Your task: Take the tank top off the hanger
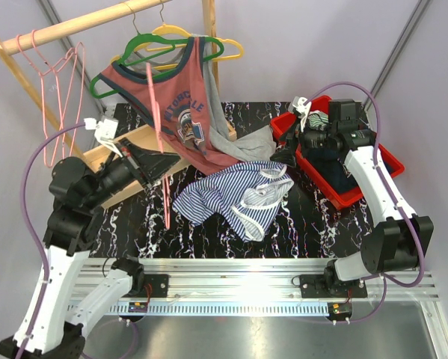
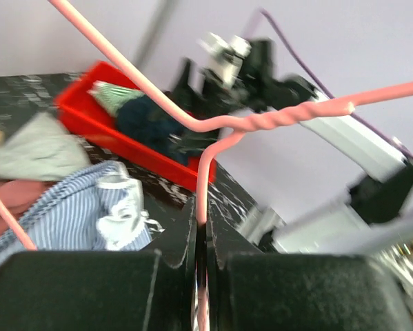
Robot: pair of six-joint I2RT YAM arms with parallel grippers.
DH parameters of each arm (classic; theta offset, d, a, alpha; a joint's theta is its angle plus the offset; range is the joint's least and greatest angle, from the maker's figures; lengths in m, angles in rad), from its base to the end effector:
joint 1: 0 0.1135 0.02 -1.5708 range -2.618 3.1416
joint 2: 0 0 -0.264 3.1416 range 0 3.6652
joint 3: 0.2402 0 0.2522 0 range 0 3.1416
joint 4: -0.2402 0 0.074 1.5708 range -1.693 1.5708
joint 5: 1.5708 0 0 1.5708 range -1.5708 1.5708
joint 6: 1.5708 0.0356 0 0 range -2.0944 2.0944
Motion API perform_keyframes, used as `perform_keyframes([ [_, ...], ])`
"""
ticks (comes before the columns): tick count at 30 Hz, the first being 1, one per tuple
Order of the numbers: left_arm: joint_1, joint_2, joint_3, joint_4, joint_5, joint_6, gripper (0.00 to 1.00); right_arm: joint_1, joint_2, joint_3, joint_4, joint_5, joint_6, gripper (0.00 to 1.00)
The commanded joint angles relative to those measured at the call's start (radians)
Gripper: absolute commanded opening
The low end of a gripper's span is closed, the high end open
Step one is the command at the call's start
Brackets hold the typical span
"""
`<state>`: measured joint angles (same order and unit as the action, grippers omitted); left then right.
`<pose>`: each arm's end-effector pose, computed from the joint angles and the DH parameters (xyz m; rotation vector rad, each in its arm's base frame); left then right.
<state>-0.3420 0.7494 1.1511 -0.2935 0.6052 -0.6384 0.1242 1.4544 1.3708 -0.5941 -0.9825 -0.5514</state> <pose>0.1170 -0.0632 0.4555 0.2986 1.5813 -1.2161 0.3054 0.0680 0.3563 -1.1207 1.6790 0.8239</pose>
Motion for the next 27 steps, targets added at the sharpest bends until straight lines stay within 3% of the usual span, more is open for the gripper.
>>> perform_keyframes([
  [1, 0.063, -0.039, 0.024, -0.087, -0.136, -0.029, 0.0, -0.003, 0.0, 0.04, 0.043, -0.031, 0.008, 0.9],
  [6, 0.121, -0.062, 0.048, -0.177, -0.26, -0.043, 0.0, -0.003, -0.011, 0.021, 0.06, -0.031, 0.015, 0.9],
  [11, 0.161, -0.03, 0.071, -0.158, -0.314, -0.05, 0.0, -0.003, -0.012, 0.016, 0.06, -0.03, 0.004, 0.9],
  [27, 0.405, 0.166, 0.026, 0.175, -0.076, -0.191, 0.0, -0.003, -0.025, 0.014, 0.051, -0.01, -0.041, 0.91],
])
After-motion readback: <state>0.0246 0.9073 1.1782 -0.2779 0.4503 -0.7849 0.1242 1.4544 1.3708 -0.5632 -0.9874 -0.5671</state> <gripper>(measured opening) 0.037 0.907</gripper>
